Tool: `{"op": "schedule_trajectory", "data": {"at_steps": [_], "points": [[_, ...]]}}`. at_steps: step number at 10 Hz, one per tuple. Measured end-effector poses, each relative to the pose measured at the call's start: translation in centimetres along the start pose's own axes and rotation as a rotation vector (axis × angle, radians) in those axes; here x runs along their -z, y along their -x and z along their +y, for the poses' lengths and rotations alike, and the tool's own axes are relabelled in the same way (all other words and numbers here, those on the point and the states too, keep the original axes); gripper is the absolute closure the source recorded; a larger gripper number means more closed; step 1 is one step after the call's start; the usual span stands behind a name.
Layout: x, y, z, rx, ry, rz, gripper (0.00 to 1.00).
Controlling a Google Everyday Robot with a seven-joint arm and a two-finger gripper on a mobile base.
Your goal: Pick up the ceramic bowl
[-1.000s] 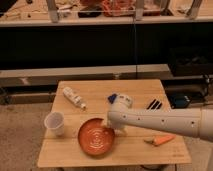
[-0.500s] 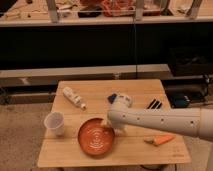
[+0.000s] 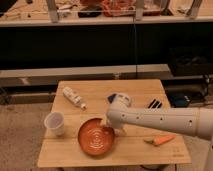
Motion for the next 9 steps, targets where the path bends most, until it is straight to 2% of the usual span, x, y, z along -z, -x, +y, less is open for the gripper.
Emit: {"op": "schedule_trajectory", "data": {"at_steps": [9], "points": [[-0.26,-0.05,-0.36,0.006,-0.004,-0.011,0.20]]}}
